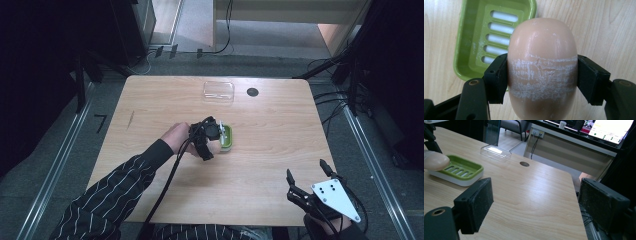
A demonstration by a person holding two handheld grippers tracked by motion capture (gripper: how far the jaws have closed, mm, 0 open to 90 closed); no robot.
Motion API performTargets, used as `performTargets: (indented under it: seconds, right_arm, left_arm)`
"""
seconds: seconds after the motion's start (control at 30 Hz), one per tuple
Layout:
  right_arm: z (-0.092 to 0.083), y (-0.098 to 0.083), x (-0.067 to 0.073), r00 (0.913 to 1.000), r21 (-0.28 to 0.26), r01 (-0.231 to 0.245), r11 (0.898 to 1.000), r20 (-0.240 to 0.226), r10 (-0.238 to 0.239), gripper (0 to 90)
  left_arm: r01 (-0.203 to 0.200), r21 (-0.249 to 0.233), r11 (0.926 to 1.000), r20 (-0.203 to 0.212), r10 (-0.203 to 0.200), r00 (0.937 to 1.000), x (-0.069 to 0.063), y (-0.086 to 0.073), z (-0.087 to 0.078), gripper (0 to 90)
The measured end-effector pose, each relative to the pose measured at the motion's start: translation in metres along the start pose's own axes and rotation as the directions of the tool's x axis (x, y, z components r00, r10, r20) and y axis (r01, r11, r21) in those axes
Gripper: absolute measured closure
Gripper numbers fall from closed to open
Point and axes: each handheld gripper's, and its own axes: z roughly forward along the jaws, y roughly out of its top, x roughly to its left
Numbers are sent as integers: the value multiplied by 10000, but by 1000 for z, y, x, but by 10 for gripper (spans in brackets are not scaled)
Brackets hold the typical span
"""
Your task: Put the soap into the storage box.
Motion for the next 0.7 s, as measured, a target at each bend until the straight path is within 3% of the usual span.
performTargets:
  seconds: [0.7]
  right_arm:
    - [-1,2,3,10000,25,92,10000,-22,-92,134]
  left_arm:
    - [-102,-117,9999,-122,100,9999,14,-2,-7,337]
